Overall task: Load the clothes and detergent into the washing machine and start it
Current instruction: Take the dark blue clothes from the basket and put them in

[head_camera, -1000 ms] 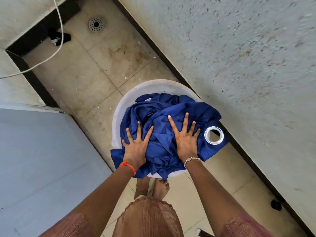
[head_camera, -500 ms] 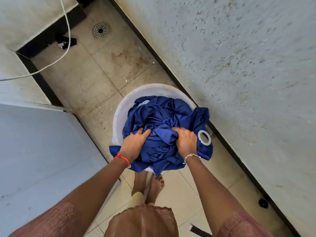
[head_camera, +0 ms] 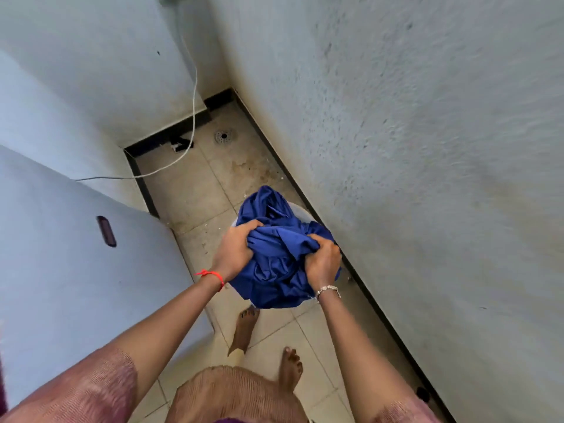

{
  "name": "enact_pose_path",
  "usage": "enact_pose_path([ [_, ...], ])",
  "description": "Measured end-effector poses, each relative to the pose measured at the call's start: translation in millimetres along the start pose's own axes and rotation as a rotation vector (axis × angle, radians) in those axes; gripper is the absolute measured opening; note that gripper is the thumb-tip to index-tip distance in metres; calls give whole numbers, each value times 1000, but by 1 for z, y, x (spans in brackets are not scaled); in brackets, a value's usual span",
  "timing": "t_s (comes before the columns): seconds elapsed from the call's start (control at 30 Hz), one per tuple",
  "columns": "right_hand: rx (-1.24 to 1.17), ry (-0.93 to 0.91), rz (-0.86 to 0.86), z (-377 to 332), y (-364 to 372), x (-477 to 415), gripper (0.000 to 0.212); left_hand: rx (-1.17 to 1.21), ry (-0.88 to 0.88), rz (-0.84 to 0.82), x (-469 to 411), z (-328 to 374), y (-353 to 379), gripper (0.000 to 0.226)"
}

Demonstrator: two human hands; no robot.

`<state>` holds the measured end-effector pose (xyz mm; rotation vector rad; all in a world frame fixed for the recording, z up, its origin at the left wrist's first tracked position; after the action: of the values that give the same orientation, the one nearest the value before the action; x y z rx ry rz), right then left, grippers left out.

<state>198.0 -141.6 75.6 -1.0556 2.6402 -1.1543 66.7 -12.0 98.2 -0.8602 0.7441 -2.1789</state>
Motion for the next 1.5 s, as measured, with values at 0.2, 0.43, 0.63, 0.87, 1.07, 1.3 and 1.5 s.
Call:
enact_pose_path([
  [0.2, -59, -183, 97, -94, -59, 17, 38, 220, 11, 204, 46, 40, -81, 46],
  [0.43, -165, -342, 167, -227, -96, 61, 40, 430, 77, 386, 103, 58, -202, 40],
  [0.63, -273, -457, 231, -341, -116, 118, 29, 501, 156, 516, 163, 60, -311, 39],
  [0.87, -404, -718, 358, -493, -103, 212, 20, 581, 409, 658, 258, 24, -463, 37],
  [1.07, -537, -865, 363, -624, -92, 314, 17, 546, 541, 808, 364, -4, -595, 39],
  [1.3, -732, -943, 291, -731, -84, 405, 21, 560, 542, 963, 457, -32, -696, 31],
  [1.5, -784, -942, 214, -758, -62, 432, 30, 518, 560, 1052, 492, -55, -725, 26],
])
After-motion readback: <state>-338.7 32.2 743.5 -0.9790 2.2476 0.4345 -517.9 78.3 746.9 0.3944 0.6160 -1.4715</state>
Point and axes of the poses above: each hand's wrist, its own x-axis away from the middle knuckle, its own y-axis out of the palm, z = x × y, the point moved 6 cm from there along -x, towards the middle knuckle, and after that the axes turned 10 degrees about -y, right-handed, at the moved point
